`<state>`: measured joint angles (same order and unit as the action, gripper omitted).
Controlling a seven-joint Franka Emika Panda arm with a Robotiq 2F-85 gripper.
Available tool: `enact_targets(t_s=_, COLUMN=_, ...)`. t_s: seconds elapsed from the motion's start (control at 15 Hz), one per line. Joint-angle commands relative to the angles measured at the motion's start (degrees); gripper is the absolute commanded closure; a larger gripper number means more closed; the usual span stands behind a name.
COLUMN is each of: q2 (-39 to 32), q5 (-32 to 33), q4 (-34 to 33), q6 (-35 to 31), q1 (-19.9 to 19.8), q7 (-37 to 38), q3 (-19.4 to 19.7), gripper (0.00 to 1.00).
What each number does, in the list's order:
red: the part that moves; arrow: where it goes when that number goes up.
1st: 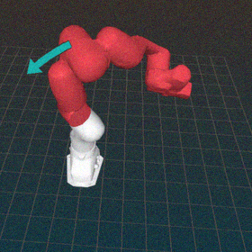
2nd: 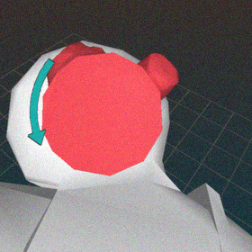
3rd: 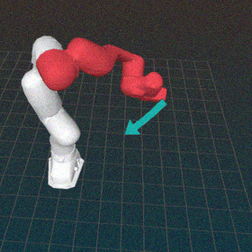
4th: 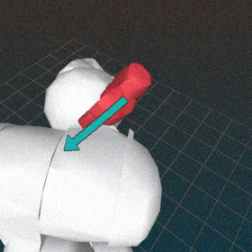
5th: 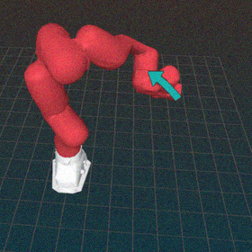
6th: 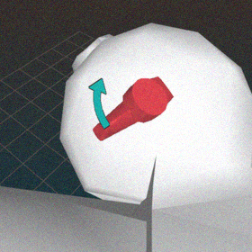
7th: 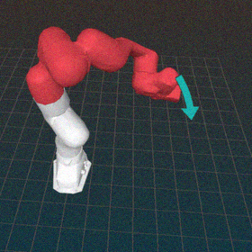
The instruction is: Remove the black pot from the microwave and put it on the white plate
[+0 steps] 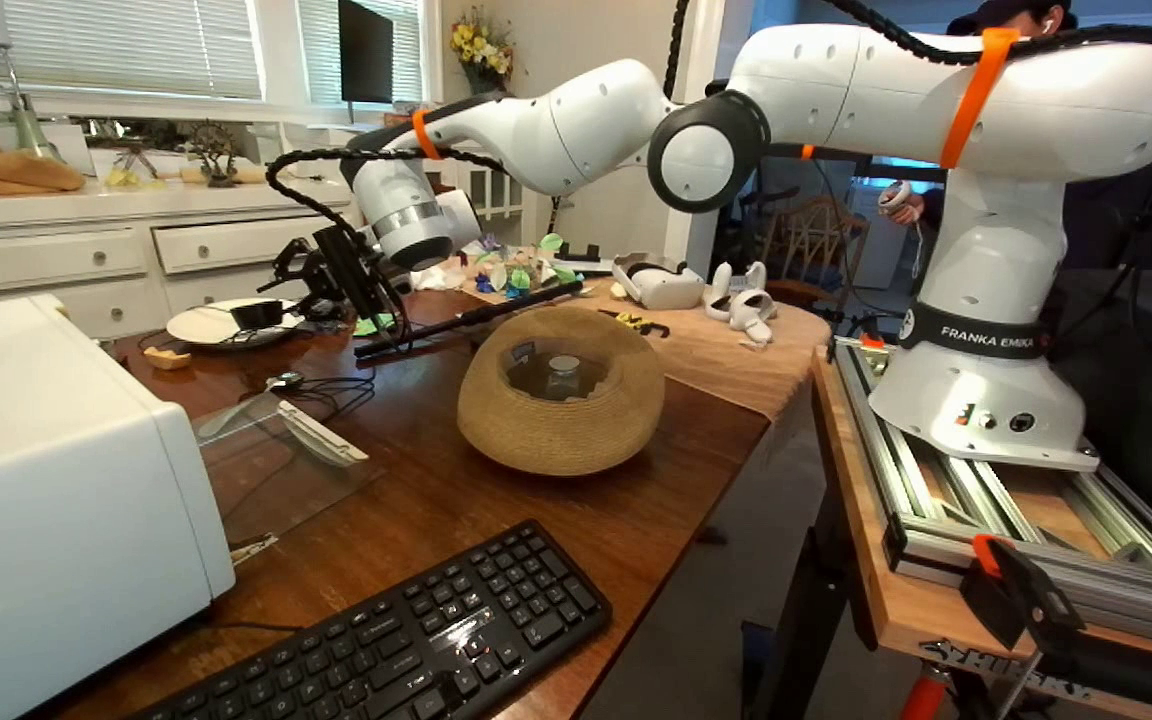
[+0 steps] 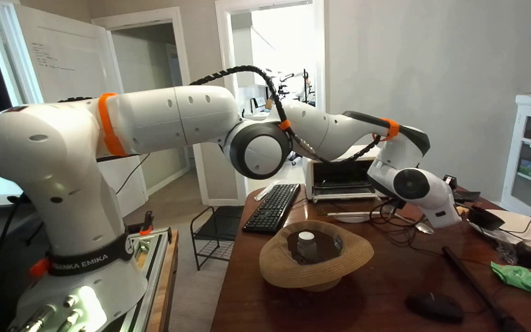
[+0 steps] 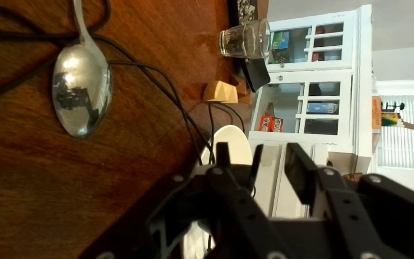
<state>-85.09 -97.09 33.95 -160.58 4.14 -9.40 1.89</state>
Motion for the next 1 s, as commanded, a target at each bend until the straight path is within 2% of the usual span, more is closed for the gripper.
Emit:
enact_targets(t_s=0.0, q2=0.0, q5=6.86, q4=0.19, q6=-2.43, q1=-0.94, q7=4.32, q3=-3.52, gripper=0.24)
enact_targets(t_s=0.07, q2=0.0, q5=4.35, q4=0.27, q6=-1.65, q1=0.04, q7=4.95, q3=-0.47, gripper=0.16)
enact_targets(t_s=0.13, q2=0.02, q5=4.78, q4=0.2, q6=-1.7, q1=0.02, q7=5.5, q3=-0.5, gripper=0.07)
enact_targets(t_s=0.2, q2=0.02, q5=9.33, q4=0.17, q6=-2.51, q1=-1.1, q7=6.41, q3=-4.03, gripper=0.01)
enact_targets(t_s=0.47, q2=0.02, q5=16.19, q4=0.55, q6=0.0, q1=-1.38, q7=8.86, q3=-6.35, gripper=0.0)
enact_targets(t_s=0.53, q2=1.36, q5=13.76, q4=2.17, q6=2.0, q1=-0.71, q7=7.73, q3=-4.31, gripper=0.0)
enact_targets(t_s=0.93, q2=7.99, q5=14.63, q4=10.6, q6=17.46, q1=-2.14, q7=4.6, q3=-4.85, gripper=0.0)
